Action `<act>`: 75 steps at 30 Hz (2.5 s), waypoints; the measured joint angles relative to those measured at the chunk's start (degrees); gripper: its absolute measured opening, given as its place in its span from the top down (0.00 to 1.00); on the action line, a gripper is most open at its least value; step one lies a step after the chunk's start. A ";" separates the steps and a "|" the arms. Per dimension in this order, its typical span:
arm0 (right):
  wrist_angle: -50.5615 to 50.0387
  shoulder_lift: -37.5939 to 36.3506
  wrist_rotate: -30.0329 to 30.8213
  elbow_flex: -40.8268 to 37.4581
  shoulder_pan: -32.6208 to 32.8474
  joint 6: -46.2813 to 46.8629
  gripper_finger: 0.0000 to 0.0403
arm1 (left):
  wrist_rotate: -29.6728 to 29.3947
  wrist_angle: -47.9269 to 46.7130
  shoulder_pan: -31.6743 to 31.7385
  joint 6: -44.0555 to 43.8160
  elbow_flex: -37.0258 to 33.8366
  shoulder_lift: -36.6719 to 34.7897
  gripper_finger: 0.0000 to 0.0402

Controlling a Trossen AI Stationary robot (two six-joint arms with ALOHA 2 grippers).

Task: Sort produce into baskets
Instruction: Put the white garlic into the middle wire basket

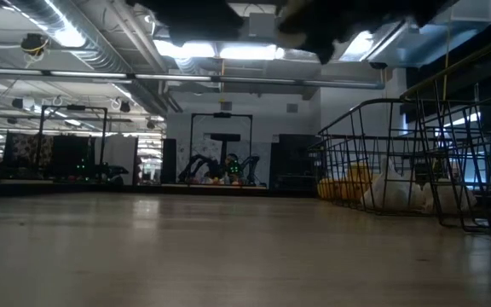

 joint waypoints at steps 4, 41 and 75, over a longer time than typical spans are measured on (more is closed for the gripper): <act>-11.36 -5.35 4.03 0.00 0.00 0.36 0.62 | -0.02 -1.91 0.00 -1.44 -0.02 0.22 0.63; -65.77 -9.19 13.87 -0.02 -0.04 34.04 0.62 | -0.11 -1.98 1.03 -0.46 -0.02 0.22 0.63; -63.43 8.62 12.05 -0.04 -0.04 31.85 0.62 | -0.11 -4.31 1.03 -1.88 -0.02 0.22 0.63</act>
